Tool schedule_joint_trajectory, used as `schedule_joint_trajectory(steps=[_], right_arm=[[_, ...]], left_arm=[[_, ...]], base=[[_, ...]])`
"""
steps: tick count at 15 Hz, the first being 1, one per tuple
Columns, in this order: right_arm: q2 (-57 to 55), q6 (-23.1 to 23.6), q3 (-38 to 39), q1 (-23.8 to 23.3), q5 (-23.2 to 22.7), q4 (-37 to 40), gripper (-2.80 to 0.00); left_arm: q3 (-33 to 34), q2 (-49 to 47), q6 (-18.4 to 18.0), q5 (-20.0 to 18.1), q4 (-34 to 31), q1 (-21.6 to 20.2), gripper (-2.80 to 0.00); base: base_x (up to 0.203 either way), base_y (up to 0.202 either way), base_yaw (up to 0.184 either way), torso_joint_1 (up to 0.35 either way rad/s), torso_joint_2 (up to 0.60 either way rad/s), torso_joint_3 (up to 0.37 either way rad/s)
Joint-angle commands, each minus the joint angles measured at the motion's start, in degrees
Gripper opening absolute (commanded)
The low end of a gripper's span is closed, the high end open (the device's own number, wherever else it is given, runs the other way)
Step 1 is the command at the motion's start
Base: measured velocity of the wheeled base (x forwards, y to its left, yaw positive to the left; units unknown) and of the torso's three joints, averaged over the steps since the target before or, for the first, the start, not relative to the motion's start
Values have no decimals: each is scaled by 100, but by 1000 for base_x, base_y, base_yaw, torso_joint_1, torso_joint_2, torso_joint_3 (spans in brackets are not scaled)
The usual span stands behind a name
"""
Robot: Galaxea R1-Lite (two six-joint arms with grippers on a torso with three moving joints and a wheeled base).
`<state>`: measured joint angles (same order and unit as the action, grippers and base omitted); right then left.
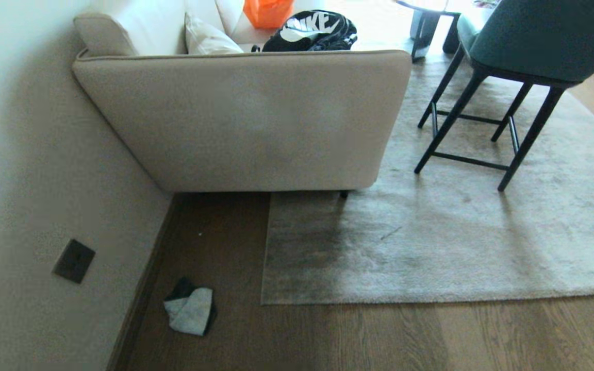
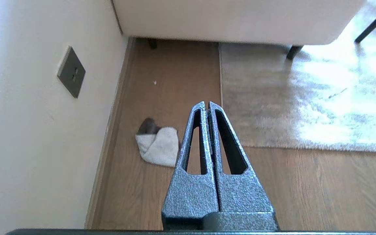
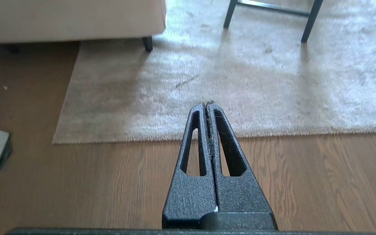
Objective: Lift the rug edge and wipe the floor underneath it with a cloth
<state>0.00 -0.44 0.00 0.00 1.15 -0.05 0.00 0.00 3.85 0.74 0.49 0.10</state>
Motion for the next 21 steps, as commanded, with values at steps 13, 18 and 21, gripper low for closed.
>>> schedule_joint_trajectory(steps=[13, 18, 21], right_arm=[[-1, 0, 0, 0, 0, -4, -280], [-1, 0, 0, 0, 0, -4, -280], [0, 0, 0, 0, 0, -4, -280]], left_arm=[[0, 0, 1, 40, 4, -1, -280], [-8, 0, 1, 40, 4, -1, -280], [0, 0, 1, 40, 7, -1, -280]], base=[[0, 0, 0, 2, 1, 201], [0, 0, 0, 0, 1, 122], [0, 0, 0, 2, 1, 63]])
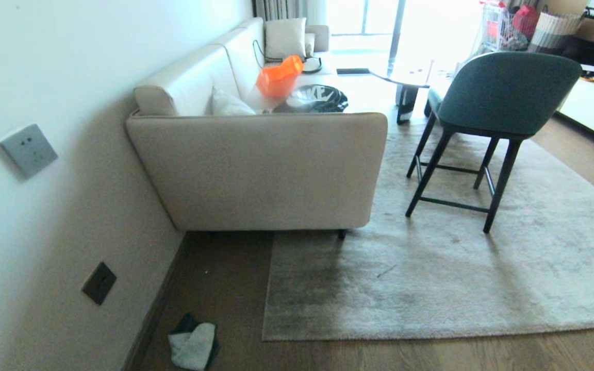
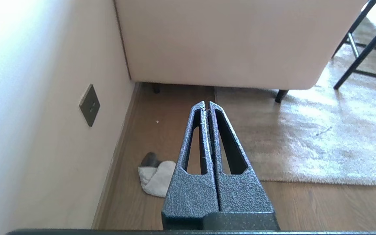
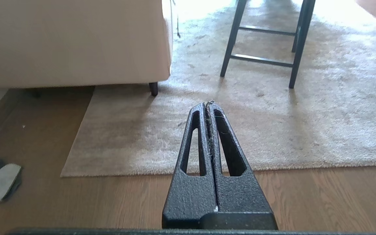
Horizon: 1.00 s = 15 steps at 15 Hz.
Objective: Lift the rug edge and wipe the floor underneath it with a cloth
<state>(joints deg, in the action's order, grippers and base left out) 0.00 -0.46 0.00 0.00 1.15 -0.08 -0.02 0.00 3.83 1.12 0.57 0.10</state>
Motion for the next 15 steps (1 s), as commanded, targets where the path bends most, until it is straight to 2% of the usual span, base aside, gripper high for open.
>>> schedule_joint_trajectory(steps=[1, 15], right_arm=[[0, 2, 0, 0, 0, -1, -280], [-4, 2, 0, 0, 0, -1, -280]], left_arm=[[2, 0, 4, -7, -5, -1, -280], [2, 0, -5, -7, -5, -1, -280]], base=[[0, 0, 0, 2, 5, 55], [0, 0, 0, 0, 0, 2]])
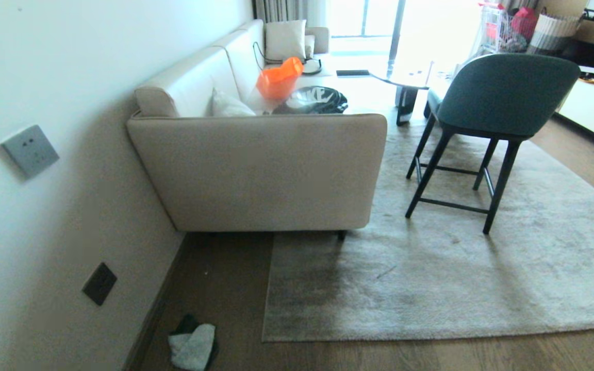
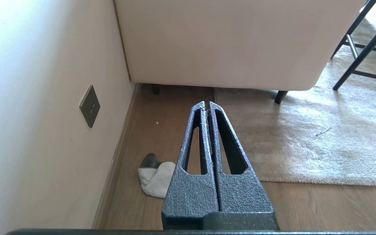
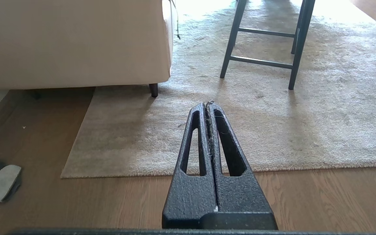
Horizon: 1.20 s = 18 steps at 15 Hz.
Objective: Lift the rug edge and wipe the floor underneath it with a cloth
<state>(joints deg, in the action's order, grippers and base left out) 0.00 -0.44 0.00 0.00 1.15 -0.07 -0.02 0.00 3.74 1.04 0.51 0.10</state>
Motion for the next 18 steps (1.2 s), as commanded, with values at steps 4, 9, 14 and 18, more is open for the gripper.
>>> schedule_joint_trajectory(steps=[4, 9, 14, 18], right_arm=[[-2, 0, 0, 0, 0, -1, -280], [0, 0, 0, 0, 0, -1, -280], [-5, 0, 0, 0, 0, -1, -280], [0, 0, 0, 0, 0, -1, -280]], left_arm=[[2, 0, 4, 2, 10, -1, -280], [2, 0, 4, 2, 2, -1, -280], [2, 0, 4, 2, 2, -1, -280], [2, 0, 4, 2, 2, -1, -280]], base=[[0, 0, 0, 0, 0, 0], [0, 0, 0, 0, 0, 0], [0, 0, 0, 0, 0, 0], [0, 0, 0, 0, 0, 0]])
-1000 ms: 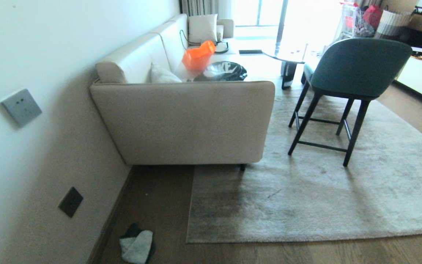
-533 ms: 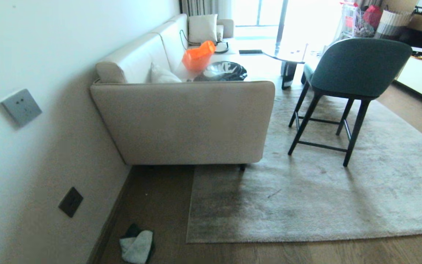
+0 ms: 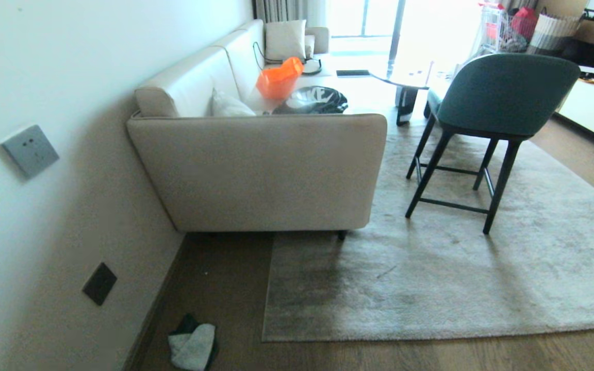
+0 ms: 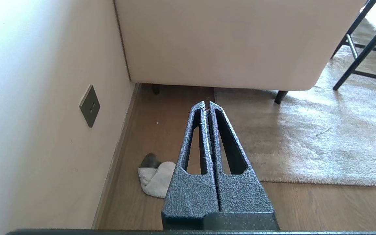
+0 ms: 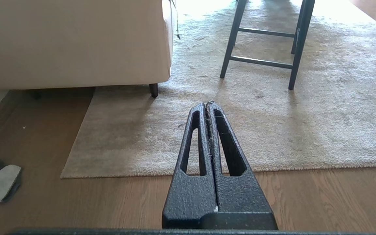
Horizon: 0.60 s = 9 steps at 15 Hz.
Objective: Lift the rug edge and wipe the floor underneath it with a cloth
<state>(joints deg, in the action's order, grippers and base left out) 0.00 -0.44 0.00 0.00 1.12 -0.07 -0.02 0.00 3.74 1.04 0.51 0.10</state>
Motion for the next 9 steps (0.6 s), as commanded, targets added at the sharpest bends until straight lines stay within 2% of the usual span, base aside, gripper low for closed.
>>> schedule_joint_trajectory(steps=[1, 9], right_arm=[[0, 8, 0, 0, 2, -10, -280], [0, 52, 0, 0, 2, -1, -280]], left_arm=[[-6, 0, 4, 2, 2, -1, -280], [2, 0, 4, 2, 2, -1, -280]], base=[[0, 0, 0, 0, 0, 0], [0, 0, 0, 0, 0, 0]])
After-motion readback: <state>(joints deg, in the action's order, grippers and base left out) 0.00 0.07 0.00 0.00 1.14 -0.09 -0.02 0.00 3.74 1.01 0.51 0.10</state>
